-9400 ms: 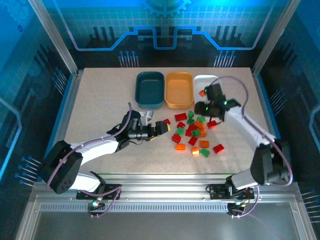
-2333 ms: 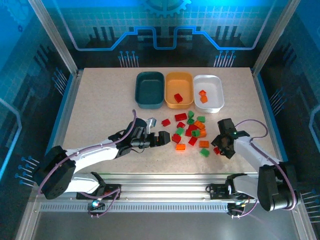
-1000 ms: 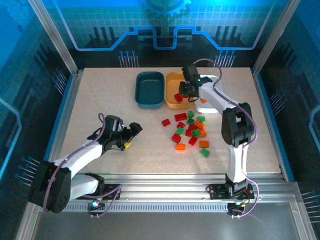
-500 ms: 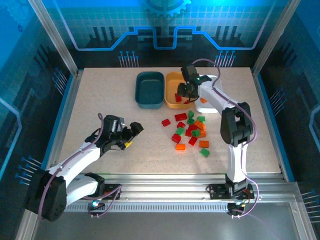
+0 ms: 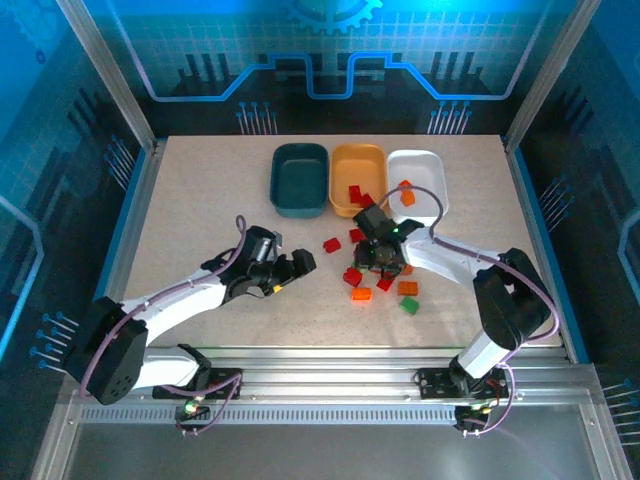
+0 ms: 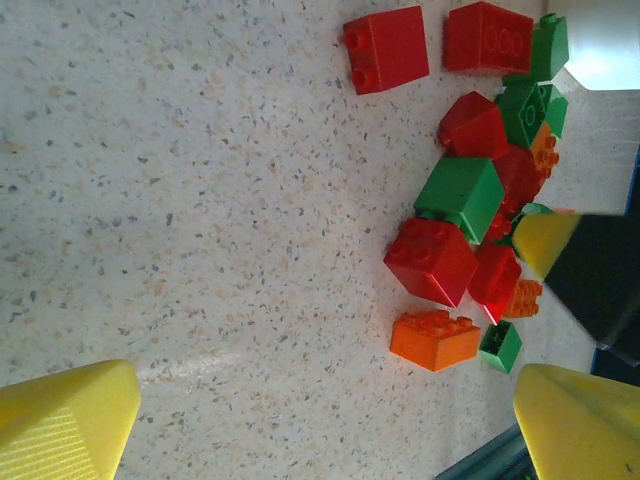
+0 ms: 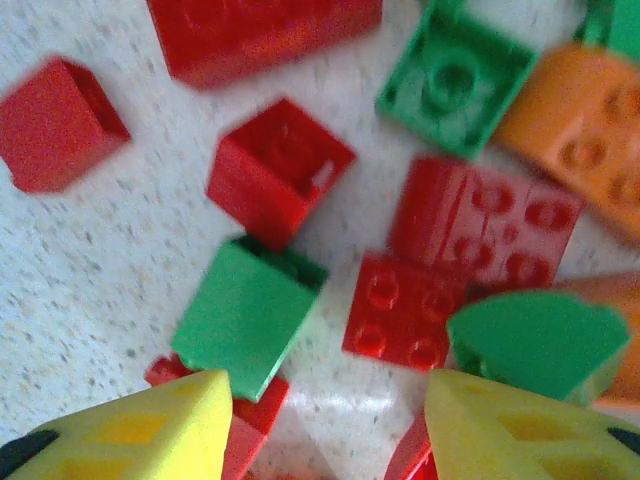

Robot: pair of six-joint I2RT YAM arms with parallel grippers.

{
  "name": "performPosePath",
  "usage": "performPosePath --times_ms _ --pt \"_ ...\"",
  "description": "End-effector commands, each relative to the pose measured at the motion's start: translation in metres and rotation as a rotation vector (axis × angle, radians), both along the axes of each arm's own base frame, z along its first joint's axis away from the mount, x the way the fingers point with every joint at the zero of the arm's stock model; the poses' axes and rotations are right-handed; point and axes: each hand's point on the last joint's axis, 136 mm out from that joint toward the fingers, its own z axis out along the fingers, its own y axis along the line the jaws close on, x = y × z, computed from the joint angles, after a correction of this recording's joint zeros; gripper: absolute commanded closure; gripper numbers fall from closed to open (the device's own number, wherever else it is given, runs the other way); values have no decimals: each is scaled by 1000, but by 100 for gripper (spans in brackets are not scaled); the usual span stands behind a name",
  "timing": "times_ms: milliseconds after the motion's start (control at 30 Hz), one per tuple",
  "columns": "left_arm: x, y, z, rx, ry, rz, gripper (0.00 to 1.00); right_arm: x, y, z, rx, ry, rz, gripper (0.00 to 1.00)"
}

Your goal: Sort the legos into containers by color

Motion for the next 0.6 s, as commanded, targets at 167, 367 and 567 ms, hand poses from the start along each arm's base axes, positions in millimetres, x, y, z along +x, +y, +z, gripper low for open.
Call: performPosePath --times_ms 167,367,567 --pt "8 2 19 36 -84 -20 2 13 31 -20 105 15 -80 49" --pt "0 10 15 46 -89 -2 1 15 41 -32 130 37 -65 50" --pt "1 13 19 61 -101 -1 1 23 46 -35 91 39 -41 49"
